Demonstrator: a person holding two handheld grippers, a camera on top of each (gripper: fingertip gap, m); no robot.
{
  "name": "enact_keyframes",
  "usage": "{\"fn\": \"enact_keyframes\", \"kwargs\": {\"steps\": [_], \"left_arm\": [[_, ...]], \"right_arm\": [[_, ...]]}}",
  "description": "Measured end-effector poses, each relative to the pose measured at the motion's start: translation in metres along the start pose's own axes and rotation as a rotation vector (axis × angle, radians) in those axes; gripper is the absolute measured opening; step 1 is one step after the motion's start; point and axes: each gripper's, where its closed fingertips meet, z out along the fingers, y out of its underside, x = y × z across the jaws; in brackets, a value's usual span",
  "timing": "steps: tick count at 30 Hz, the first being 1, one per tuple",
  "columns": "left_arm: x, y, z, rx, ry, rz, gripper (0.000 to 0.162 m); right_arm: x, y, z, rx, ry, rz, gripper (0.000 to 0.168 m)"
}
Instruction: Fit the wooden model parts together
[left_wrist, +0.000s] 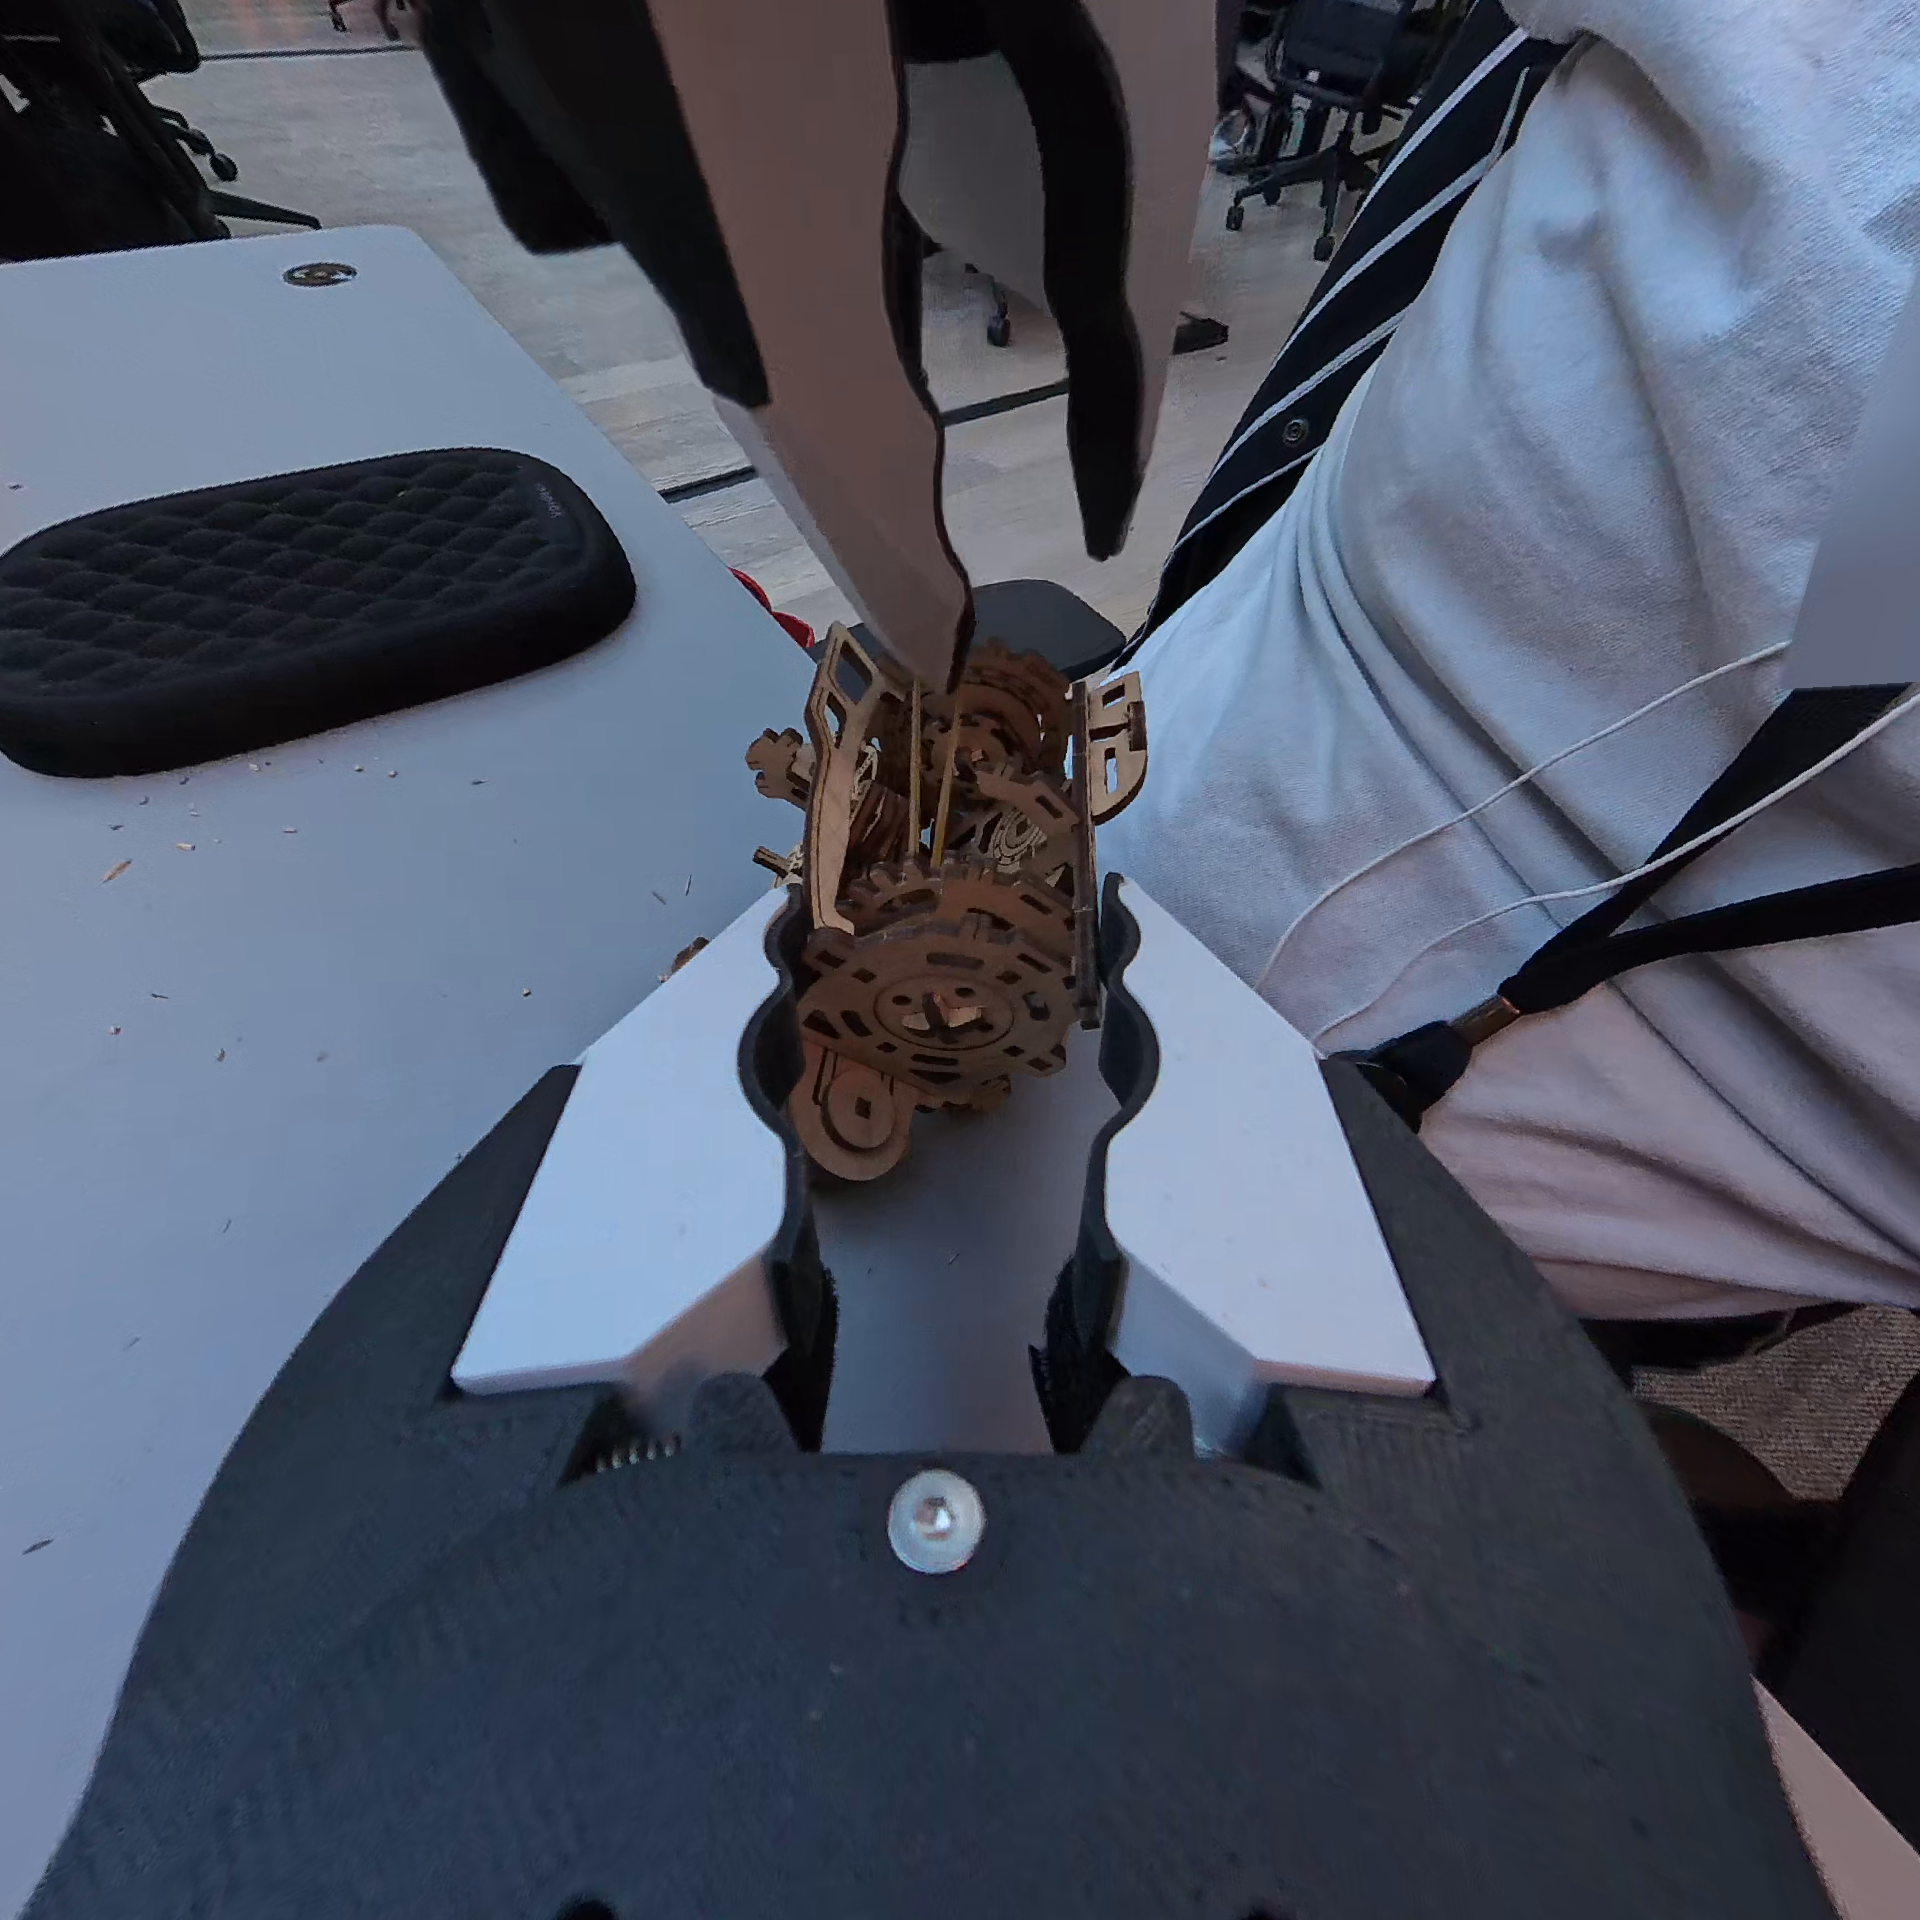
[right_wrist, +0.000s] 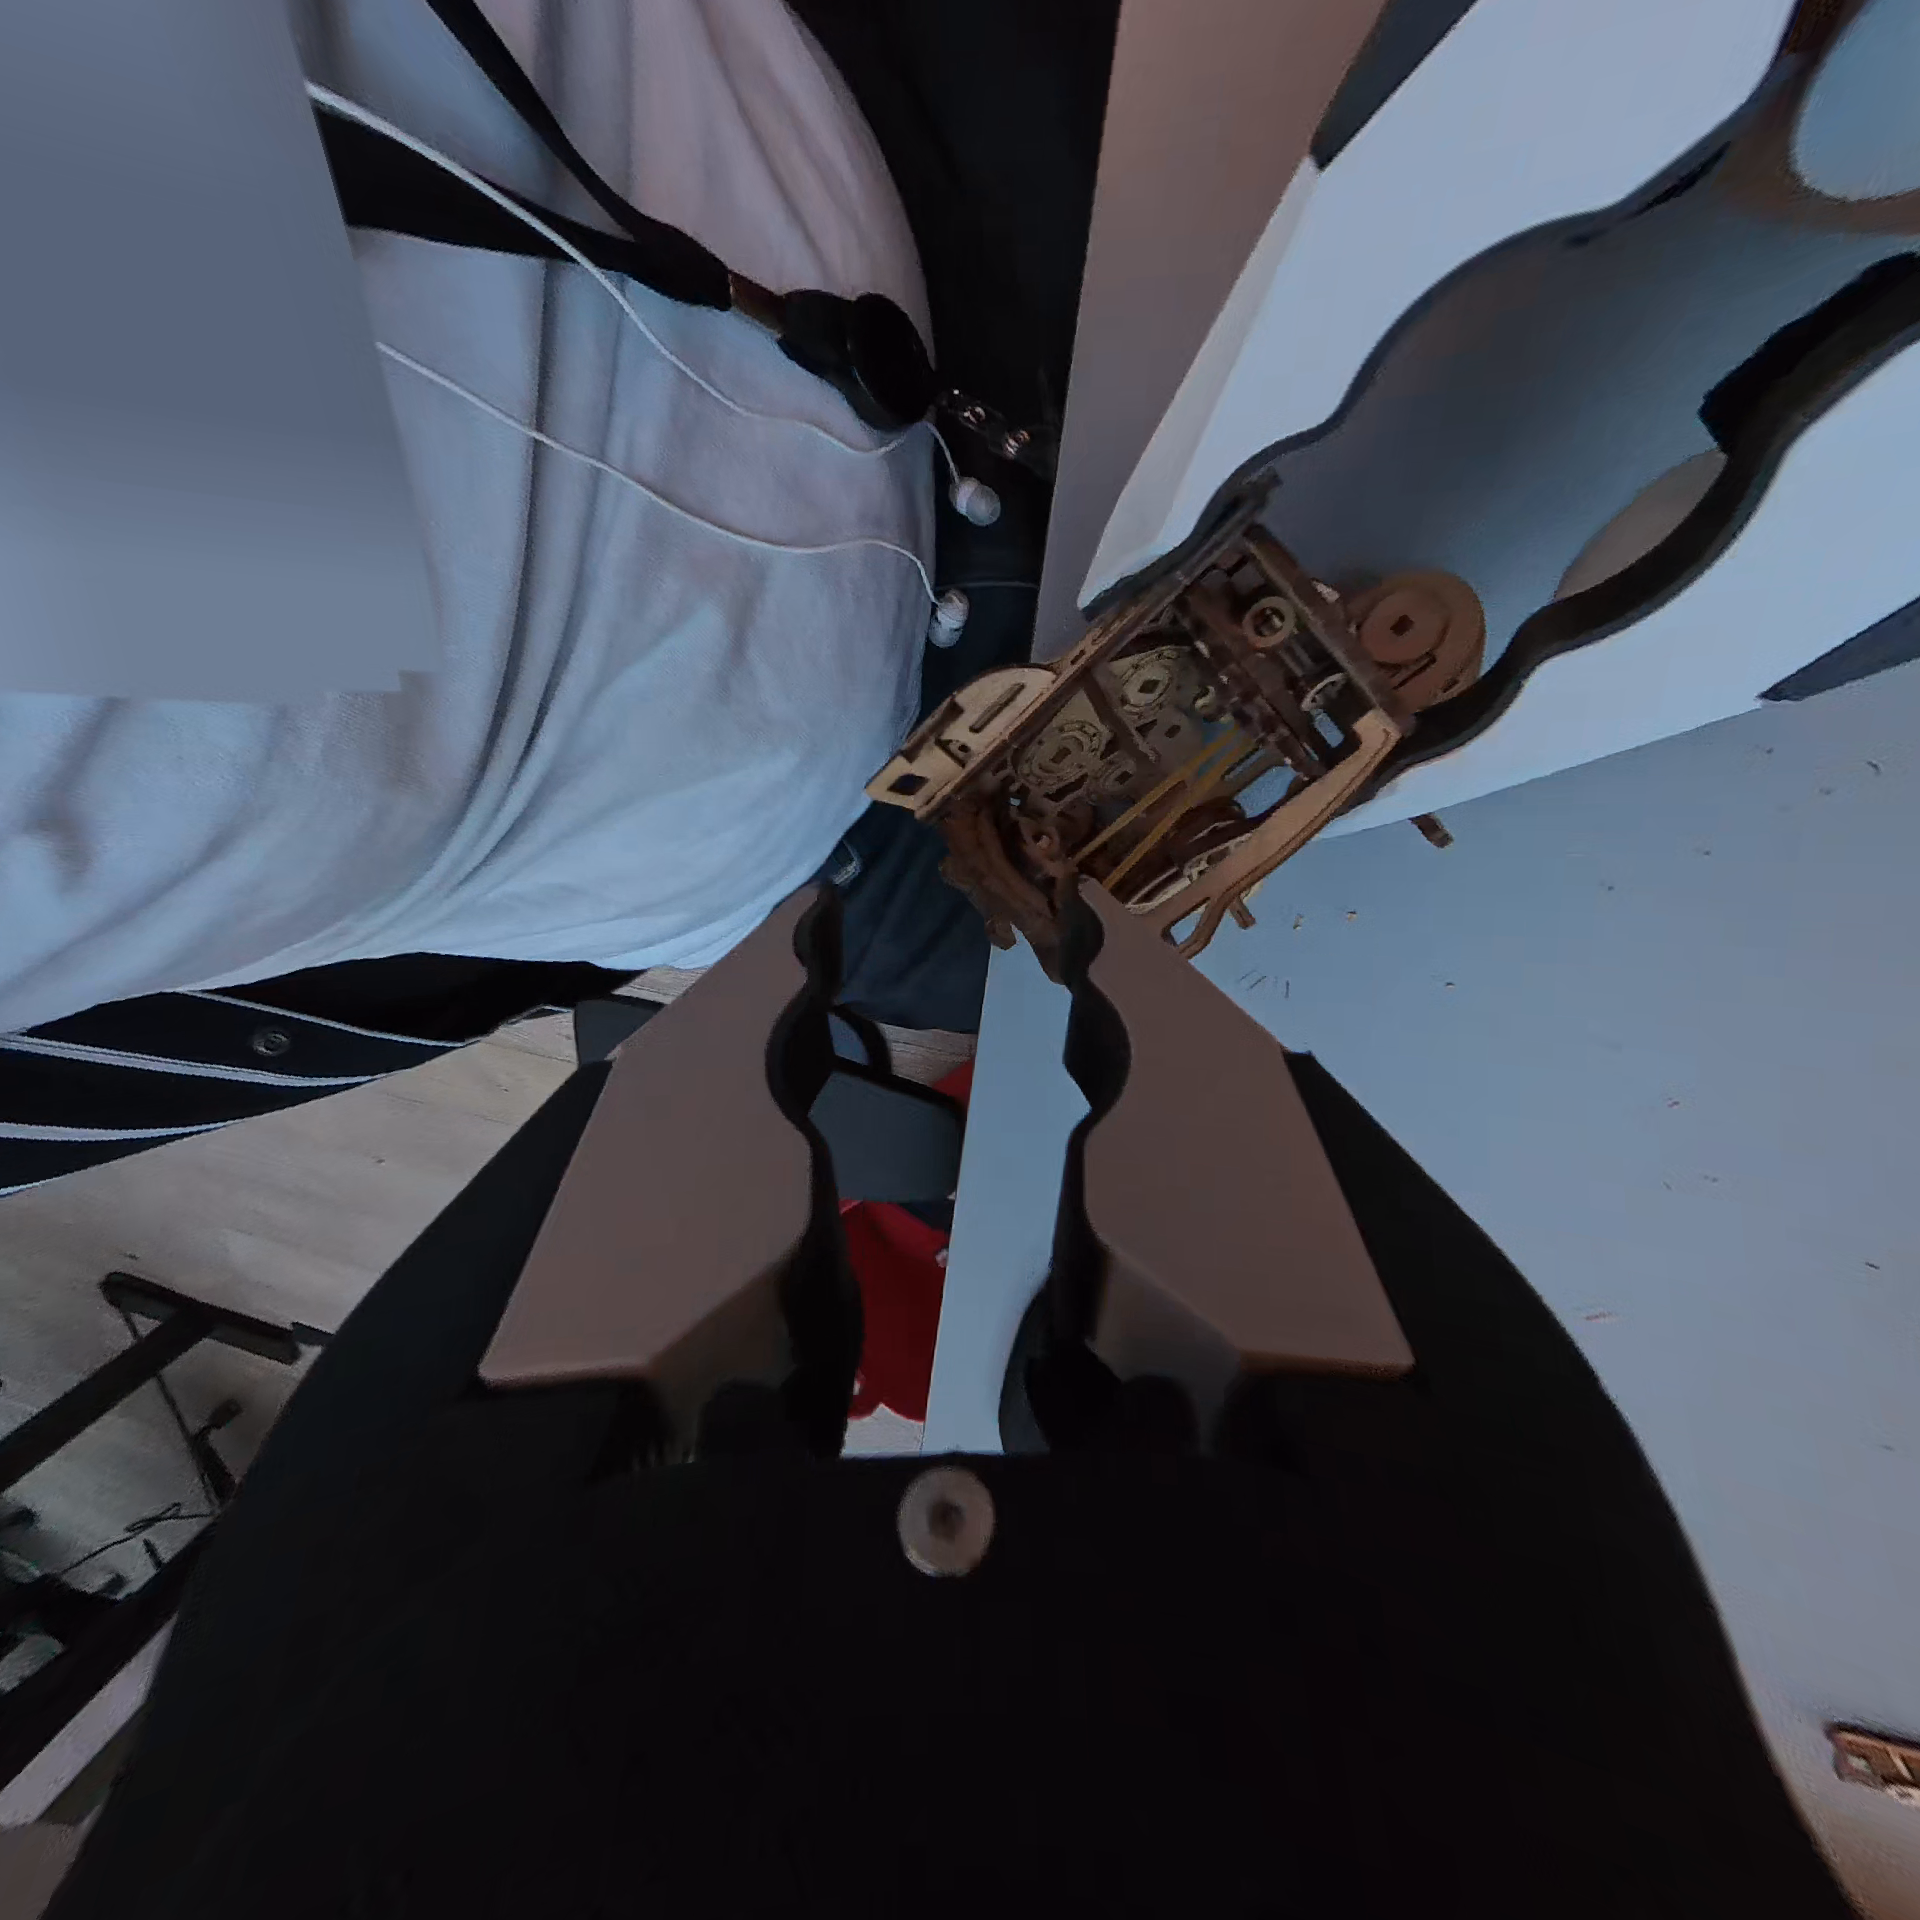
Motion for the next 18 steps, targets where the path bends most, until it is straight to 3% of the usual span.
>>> {"fn": "enact_keyframes", "kwargs": {"steps": [3, 7, 18], "left_arm": [[0.0, 0.0, 0.0, 0.002, 0.001, -0.003, 0.054], [0.0, 0.0, 0.0, 0.003, 0.001, -0.004, 0.054], [-0.001, 0.0, 0.0, 0.002, -0.008, -0.003, 0.054]], "right_arm": [[0.006, 0.0, 0.0, 0.027, -0.051, 0.043, 0.026], [0.009, 0.002, 0.001, 0.029, -0.066, 0.049, 0.02], [0.006, 0.009, 0.014, -0.077, 0.032, -0.013, 0.044]]}}
